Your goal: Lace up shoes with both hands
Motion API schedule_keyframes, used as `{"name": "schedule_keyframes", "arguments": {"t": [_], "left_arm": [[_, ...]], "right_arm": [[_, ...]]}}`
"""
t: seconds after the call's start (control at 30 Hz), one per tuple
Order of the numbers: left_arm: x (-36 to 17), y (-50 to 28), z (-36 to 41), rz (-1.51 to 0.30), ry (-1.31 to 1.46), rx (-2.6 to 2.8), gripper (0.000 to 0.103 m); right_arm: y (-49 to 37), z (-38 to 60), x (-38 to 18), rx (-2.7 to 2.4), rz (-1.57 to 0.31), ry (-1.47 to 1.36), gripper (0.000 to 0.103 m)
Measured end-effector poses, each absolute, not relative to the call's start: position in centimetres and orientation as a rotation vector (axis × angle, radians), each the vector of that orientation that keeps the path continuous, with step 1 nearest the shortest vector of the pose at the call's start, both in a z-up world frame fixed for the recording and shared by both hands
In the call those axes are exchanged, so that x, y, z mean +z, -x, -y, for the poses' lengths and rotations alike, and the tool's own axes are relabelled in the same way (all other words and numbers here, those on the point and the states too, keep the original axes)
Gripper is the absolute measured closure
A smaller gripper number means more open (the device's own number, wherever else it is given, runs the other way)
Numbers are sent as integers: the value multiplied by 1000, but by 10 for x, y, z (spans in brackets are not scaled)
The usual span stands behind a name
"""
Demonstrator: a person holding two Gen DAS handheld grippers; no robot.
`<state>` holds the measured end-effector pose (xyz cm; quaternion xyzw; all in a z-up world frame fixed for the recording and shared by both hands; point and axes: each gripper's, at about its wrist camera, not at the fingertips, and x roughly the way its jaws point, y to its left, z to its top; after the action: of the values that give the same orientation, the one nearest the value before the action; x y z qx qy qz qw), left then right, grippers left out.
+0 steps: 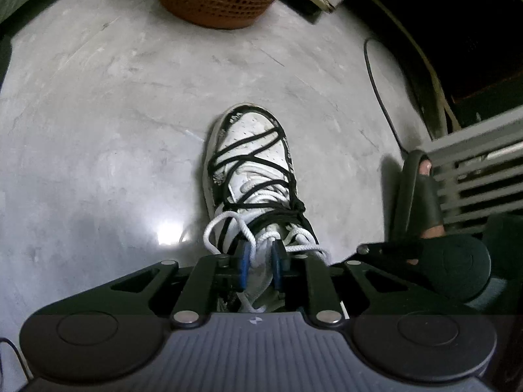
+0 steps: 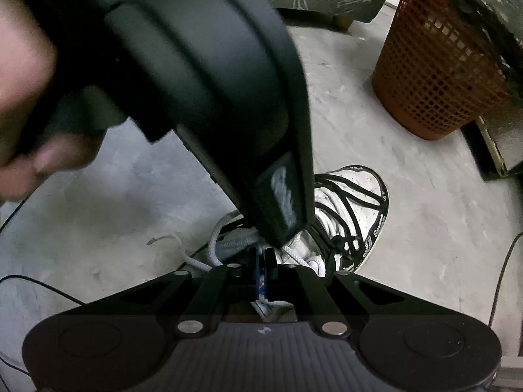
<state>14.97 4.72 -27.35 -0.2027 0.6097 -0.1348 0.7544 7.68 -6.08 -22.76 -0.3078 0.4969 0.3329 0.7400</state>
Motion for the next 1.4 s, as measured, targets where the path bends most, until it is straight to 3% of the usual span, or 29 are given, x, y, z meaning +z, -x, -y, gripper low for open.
{"name": "schedule_keyframes", "arguments": {"t": [0.7,0.97,1.13,1.17,1.3,1.4], "left_arm": [[-271,-149,-46,-1329,398,-276,84],[-270,-148,-46,-1321,384,-274,77],[-268,-147,-51,-1305,426,-267,79],[-263,-145,-55,-1263,452,-257,88],[-252,-137,-97,-1122,648,-115,88],[-257,-134,-98,-1210,508,-117,88]], "right_arm": [[-77,97,-212,640,-1069,692,101],[-97,129,-213,515,-1101,627,100],[-107,142,-216,457,-1108,606,100],[-109,145,-217,448,-1117,590,100],[-106,147,-219,437,-1128,585,100],[-105,147,-221,436,-1132,586,100]]}}
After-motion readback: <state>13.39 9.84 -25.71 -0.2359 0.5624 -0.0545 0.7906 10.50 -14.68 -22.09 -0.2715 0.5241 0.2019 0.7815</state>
